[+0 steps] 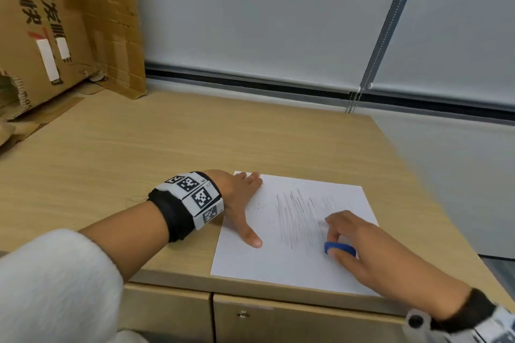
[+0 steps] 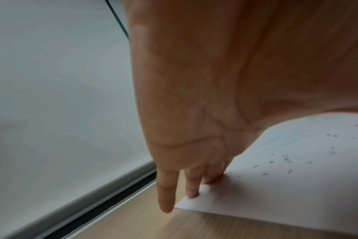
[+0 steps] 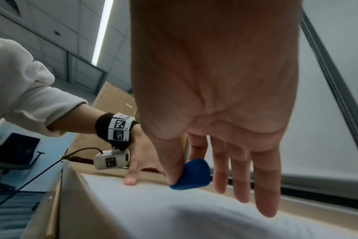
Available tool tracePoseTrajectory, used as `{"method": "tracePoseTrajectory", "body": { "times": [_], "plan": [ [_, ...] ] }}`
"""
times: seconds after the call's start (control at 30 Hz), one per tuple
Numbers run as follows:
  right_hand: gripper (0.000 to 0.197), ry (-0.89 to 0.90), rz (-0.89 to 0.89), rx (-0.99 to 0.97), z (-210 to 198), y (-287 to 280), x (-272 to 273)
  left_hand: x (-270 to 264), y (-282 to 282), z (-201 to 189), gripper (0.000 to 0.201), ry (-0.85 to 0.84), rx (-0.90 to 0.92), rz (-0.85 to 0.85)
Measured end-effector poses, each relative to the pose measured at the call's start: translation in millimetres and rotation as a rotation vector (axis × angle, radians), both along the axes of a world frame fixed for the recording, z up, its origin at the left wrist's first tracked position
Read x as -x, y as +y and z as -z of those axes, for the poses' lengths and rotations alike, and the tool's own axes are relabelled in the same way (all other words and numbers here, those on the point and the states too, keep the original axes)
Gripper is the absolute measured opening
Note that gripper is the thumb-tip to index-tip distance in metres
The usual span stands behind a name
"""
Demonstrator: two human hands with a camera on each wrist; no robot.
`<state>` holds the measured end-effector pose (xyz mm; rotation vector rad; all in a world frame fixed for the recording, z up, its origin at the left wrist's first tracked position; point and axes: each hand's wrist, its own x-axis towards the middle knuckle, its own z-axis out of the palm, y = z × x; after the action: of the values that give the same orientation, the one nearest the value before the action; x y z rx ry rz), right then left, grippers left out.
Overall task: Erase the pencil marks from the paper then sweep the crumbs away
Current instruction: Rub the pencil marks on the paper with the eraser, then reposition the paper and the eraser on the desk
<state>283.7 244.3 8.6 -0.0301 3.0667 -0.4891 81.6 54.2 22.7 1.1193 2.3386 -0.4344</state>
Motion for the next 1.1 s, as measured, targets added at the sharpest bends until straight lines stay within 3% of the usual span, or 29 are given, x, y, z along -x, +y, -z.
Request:
{"method": "tracePoseTrajectory", "body": {
  "times": [0.13, 0.27, 0.37, 0.5, 0.6, 0.67, 0.83, 0.9, 1.1],
  "plan": [
    [0.028, 0.034, 0.07, 0.026, 20.9, -5.7, -11.4, -3.6, 0.7, -0.9, 0.135, -0.014, -0.015, -0.002],
    [0.033, 0.079, 0.104, 0.059, 22.5, -9.0, -15.8, -1.4, -15.1, 7.8, 0.135, -0.035, -0.044, 0.009],
    [0.034, 0.089, 0.118, 0.071, 24.3, -12.4, -18.7, -11.9, -26.6, 10.9, 0.122, -0.024, -0.103, 0.037],
    [0.031, 0.092, 0.152, 0.112, 29.4, -15.5, -21.0, -57.3, -34.0, 10.1, 0.103, 0.035, -0.165, 0.322],
    [0.019, 0.091, 0.174, 0.137, 32.7, -16.6, -22.9, -92.0, -32.2, 16.4, 0.099, -0.013, -0.155, 0.535],
    [0.021, 0.086, 0.182, 0.159, 33.5, -17.3, -24.4, -93.3, -34.6, 19.6, 0.096, -0.035, -0.101, 0.512],
    [0.039, 0.068, 0.187, 0.164, 33.7, -17.9, -23.9, -47.5, -52.7, 12.5, 0.099, -0.004, 0.042, 0.098],
    [0.042, 0.058, 0.196, 0.162, 34.6, -17.9, -23.4, -40.3, -52.1, 8.6, 0.102, 0.007, 0.045, 0.029],
    [0.034, 0.042, 0.197, 0.195, 35.1, -16.6, -24.0, -77.2, -23.7, 15.6, 0.091, -0.113, -0.051, 0.343]
  ]
}}
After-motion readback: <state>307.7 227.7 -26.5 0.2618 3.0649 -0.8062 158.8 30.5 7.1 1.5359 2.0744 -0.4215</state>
